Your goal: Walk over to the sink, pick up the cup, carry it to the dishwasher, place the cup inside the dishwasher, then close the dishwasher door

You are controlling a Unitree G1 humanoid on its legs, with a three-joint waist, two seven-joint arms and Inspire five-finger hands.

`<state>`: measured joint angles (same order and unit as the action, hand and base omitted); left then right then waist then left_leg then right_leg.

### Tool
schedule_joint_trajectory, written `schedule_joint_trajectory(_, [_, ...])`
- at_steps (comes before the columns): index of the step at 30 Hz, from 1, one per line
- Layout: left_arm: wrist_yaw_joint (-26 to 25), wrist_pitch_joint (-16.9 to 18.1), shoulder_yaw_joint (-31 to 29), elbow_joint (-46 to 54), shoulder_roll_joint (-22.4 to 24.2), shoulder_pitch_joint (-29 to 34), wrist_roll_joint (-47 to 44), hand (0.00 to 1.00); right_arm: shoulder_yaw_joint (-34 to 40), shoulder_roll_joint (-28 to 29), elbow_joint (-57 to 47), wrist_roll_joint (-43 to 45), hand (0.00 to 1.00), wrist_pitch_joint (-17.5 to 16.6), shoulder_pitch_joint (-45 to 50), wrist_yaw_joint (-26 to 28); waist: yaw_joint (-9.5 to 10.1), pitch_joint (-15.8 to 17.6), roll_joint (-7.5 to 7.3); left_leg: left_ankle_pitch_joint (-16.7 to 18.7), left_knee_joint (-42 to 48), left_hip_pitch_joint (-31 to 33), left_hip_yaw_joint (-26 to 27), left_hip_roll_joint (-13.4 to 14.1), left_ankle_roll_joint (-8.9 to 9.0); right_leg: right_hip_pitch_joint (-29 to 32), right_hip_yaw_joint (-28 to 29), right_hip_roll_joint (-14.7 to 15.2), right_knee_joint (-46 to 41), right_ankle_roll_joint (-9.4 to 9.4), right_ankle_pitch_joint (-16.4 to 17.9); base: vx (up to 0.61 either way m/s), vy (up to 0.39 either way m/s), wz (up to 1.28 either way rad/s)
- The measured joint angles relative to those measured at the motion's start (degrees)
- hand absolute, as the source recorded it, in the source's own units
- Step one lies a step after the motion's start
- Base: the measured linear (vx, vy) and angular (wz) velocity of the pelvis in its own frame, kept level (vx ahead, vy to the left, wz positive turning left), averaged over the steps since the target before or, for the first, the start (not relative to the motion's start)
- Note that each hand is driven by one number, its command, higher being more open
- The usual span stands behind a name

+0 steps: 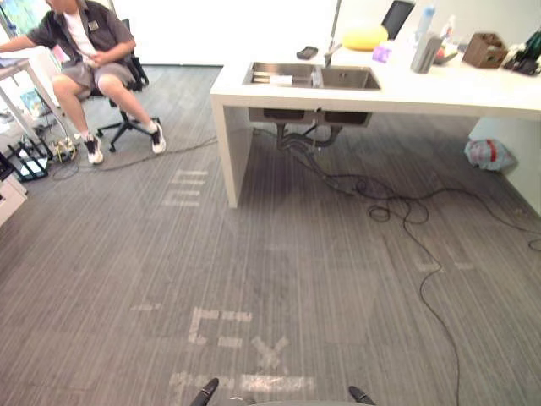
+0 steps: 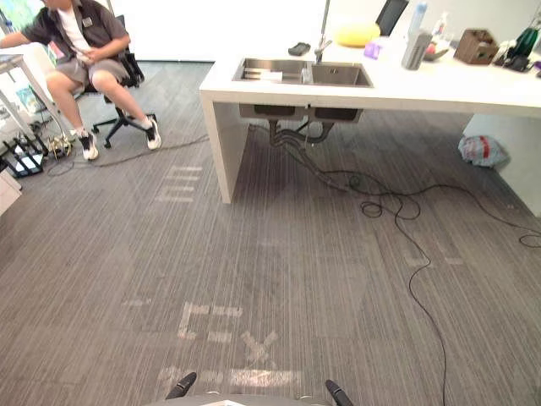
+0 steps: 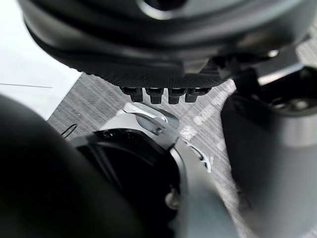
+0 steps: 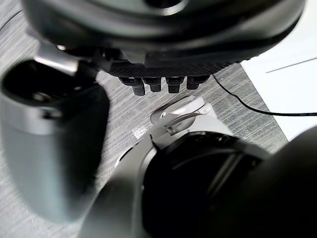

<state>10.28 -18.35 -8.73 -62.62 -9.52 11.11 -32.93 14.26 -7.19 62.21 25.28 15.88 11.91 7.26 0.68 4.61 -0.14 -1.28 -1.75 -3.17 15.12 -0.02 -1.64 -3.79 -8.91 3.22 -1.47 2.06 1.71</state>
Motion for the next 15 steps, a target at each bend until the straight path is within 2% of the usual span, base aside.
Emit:
schedule_joint_trajectory(2, [0.11,1.14,0.28,-0.51,0.12,-1.88,-1.60,1.00,0.28,0.37,-0.13,0.08,1.00,-1.91,-0.94,-1.41,-0.16,0.35,0.01,-1.66,-3.47,-2.22,-0.88,-0.43,0.12,-1.59,-0.98,-0.11,1.15,0.10,-0.23,0.05,0.003,0.17])
schedule_joint_trajectory(4, [0.74,1.55,2.81,-0.57,-0.53,-3.85,-1.68,1.00,-0.90,0.30,-0.21,-4.91,1.00,-3.42,-3.98,-2.57,-0.13,0.48,-0.05,-1.79,-3.49,-2.43,-1.91,-0.60,-0.02,-2.58,-2.13,-0.07,2.06,0.04,-0.35,0.03,-0.008,0.23])
schedule_joint_trajectory(8, [0.32,1.93,6.33,-0.08,-1.12,-6.10,-1.70,1.00,-2.50,0.43,-0.63,-4.14,1.00,-4.14,-9.43,-3.70,-0.14,1.73,0.01,-2.25,-3.49,-2.36,-3.84,-0.80,0.15,-3.62,-4.26,0.01,2.69,0.13,-0.31,0.03,-0.028,0.31])
schedule_joint_trajectory(11, [-1.20,4.70,6.86,2.52,-0.97,-6.35,-1.69,1.00,-3.57,1.56,-0.88,-2.36,1.00,-4.72,-13.77,-3.52,0.07,2.63,0.13,-2.42,-3.48,-2.46,-4.35,-0.78,0.40,-4.13,-5.14,-0.04,2.90,0.22,-0.26,-0.01,-0.023,0.13])
schedule_joint_trajectory(15, [-5.93,9.20,7.07,5.62,1.34,-8.25,-1.18,1.00,-3.65,2.15,-2.21,-2.38,1.00,-7.83,-15.90,-2.07,-0.02,2.71,0.19,-2.41,-3.52,-2.55,-4.41,-0.90,0.43,-4.25,-5.26,0.10,2.77,0.36,-0.17,0.00,-0.003,0.01])
